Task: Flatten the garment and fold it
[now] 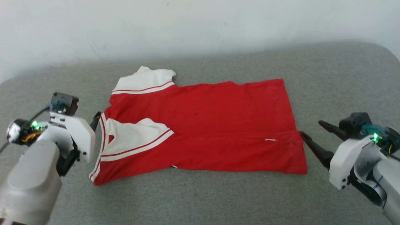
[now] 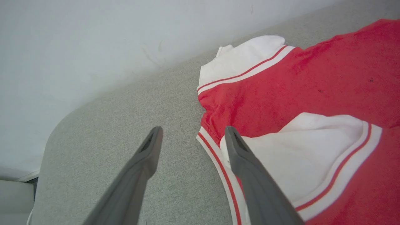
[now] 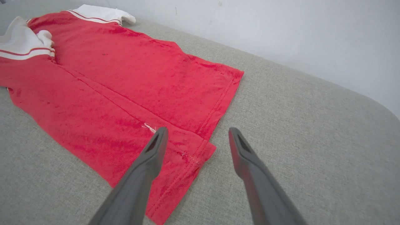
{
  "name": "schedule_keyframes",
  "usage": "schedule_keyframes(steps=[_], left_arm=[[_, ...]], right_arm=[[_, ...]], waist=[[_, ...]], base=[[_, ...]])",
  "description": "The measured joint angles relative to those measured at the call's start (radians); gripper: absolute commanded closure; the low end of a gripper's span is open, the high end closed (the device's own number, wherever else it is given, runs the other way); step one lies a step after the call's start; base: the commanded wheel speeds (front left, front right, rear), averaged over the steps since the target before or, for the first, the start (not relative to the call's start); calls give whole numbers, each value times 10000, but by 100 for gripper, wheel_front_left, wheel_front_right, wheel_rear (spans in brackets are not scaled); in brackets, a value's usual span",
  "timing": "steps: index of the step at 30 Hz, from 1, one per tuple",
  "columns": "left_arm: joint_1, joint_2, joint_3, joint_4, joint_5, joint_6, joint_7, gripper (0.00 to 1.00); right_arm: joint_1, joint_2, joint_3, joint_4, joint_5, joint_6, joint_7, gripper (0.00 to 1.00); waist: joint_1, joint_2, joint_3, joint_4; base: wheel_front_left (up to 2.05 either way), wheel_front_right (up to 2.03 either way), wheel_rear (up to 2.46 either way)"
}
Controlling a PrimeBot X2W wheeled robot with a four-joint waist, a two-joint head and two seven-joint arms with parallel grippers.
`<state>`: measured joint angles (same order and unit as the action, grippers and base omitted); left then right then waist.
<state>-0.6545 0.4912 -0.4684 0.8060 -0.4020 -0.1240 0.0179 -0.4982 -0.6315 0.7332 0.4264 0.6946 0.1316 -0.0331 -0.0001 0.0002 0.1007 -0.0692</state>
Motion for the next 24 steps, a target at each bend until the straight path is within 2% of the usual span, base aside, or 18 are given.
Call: schedule_keyframes(steps=[9,13,16,24], left_arm=[[-453,1816,-2706,-2731,-3342,0,5304,0],[-517,2217,-3294,-3104,-4474,0,7078,0],[-538,2366,-3703,-3026,-4707,0,7896,0],[-531,2247,-4358,-2324,-4846,0,8134,0]], right_arm=[[531,-75,-332,-742,-90,0,685,0],[514,6,-451,-1018,-174,0,857,0],[479,82,-474,-1170,-240,0,934,0],[237,267,-518,-1233,-343,0,957,0]], waist=[[0,0,-51,102],[0,0,104,5],[1,0,243,-124],[1,0,530,-554]], base=[[0,0,0],[0,0,0],[0,0,0],[0,0,0]])
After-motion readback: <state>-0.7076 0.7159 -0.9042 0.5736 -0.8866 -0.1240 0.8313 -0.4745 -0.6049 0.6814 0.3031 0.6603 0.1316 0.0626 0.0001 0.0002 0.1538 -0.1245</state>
